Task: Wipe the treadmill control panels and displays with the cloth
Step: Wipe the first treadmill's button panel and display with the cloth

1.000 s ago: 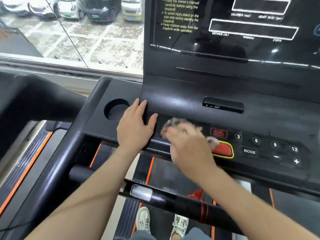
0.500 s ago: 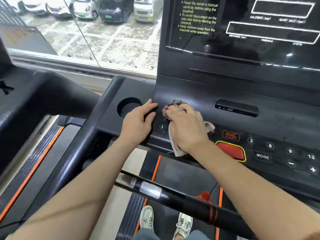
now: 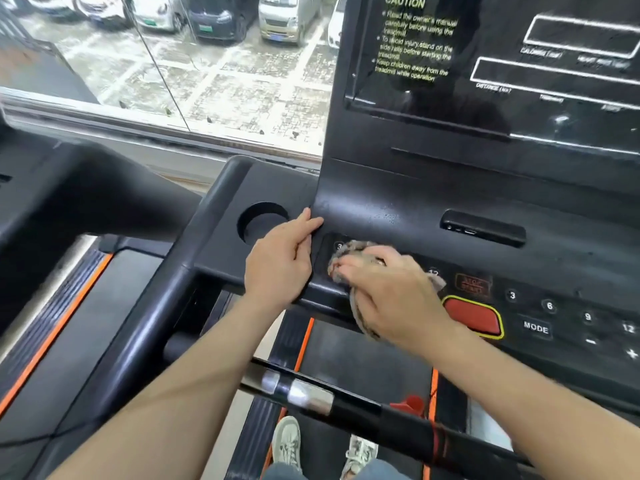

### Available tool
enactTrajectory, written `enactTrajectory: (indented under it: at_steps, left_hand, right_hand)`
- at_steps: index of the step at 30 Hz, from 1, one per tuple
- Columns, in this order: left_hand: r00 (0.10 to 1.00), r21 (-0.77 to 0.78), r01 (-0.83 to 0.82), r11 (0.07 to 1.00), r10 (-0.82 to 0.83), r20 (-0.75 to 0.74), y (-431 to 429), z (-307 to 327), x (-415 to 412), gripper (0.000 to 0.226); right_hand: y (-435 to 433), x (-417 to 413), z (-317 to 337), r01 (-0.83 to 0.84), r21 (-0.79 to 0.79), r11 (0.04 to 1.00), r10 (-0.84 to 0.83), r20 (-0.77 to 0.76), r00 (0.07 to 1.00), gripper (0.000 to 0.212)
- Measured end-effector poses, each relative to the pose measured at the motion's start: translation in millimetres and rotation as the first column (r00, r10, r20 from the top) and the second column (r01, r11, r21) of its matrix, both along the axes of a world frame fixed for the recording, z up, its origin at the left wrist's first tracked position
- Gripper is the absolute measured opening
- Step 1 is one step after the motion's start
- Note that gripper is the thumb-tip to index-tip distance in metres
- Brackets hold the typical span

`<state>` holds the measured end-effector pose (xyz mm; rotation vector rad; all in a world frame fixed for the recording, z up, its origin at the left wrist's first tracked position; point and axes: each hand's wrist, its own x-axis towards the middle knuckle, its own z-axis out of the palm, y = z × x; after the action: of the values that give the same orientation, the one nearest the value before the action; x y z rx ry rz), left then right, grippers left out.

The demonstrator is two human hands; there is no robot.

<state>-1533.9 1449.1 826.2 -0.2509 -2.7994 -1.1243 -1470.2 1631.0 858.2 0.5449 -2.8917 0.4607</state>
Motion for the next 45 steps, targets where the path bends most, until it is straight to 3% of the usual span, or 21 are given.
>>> enactTrajectory:
  at_steps: [3,8,12,16,20,22,24,26,28,30,33,35,38,40,42,45]
  left_hand:
    - [1.000,-0.021,0.004,1.000,-0.004,0.011,1.5,3.2,2.6,0.035]
    - [0.998,-0.054,0.025,0.998,-0.022,0.051,0.5,9.3,4.1,0.038]
    - [0.988,-0.174,0.139,0.975,-0.124,0.091,3.0,17.6,7.9,0.061]
    - [0.980,-0.460,0.193,0.867,-0.148,0.131,19.9,26.7,13.0,0.101]
    - [0.983,-0.568,0.151,0.809,-0.062,0.172,41.7,23.5,19.7,0.110]
    - [0.986,-0.567,0.120,0.815,-0.030,0.166,46.0,22.9,18.8,0.111]
    - [0.992,-0.541,0.076,0.838,-0.011,0.122,46.6,22.7,16.7,0.109]
    - [0.995,-0.495,0.058,0.867,-0.008,0.102,44.4,21.3,16.9,0.105]
    - [0.994,-0.466,0.055,0.883,-0.006,0.107,41.3,19.0,15.4,0.103]
    - [0.993,-0.448,0.057,0.892,-0.006,0.115,42.1,17.8,13.4,0.105]
    - [0.990,-0.421,0.083,0.903,-0.025,0.142,44.3,14.3,15.1,0.103]
    - [0.992,-0.435,0.070,0.898,-0.018,0.124,43.1,13.5,20.3,0.097]
    - [0.993,-0.528,0.117,0.841,-0.114,0.038,58.6,17.7,32.4,0.091]
    - [0.961,-0.545,0.252,0.800,-0.275,0.040,89.2,17.9,45.5,0.085]
    - [0.932,-0.535,0.329,0.778,-0.360,0.049,116.9,15.1,57.2,0.076]
    - [0.942,-0.529,0.297,0.795,-0.336,0.025,128.3,9.5,59.5,0.069]
  right_hand:
    - [-5.2,-28.2,4.0,0.204,-0.029,0.979,-0.202,0.065,0.977,0.034]
    - [11.0,45.6,2.3,0.068,0.015,0.998,-0.068,-0.011,0.998,0.043]
    - [61.3,6.9,5.9,0.377,-0.044,0.925,-0.371,0.102,0.923,0.043]
    - [38.3,56.6,-7.3,0.288,-0.037,0.957,-0.287,0.017,0.958,0.043]
    - [49.5,60.1,2.0,0.232,-0.038,0.972,-0.230,0.062,0.971,0.038]
    - [65.1,29.7,7.9,0.351,-0.005,0.936,-0.345,0.166,0.924,0.032]
    - [58.8,14.9,6.0,0.397,-0.048,0.916,-0.385,0.170,0.907,0.031]
    - [39.2,29.4,1.2,0.308,-0.024,0.951,-0.304,0.105,0.947,0.032]
    - [32.3,64.5,-5.5,0.176,-0.106,0.979,-0.168,0.082,0.982,0.040]
    - [54.6,69.9,-7.7,0.148,-0.115,0.982,-0.139,0.089,0.986,0.045]
    - [102.8,39.0,-0.5,0.391,-0.103,0.914,-0.374,0.156,0.914,0.043]
    - [107.6,44.2,1.7,0.427,-0.057,0.903,-0.420,0.097,0.902,0.043]
    - [96.9,90.6,-14.3,0.331,-0.044,0.943,-0.333,-0.056,0.941,0.046]
    - [108.3,89.0,-17.5,0.271,-0.003,0.962,-0.271,-0.036,0.962,0.050]
    - [124.3,62.4,-10.6,0.334,-0.082,0.939,-0.333,0.031,0.943,0.049]
    - [121.8,53.4,-9.9,0.436,-0.137,0.890,-0.437,0.026,0.899,0.046]
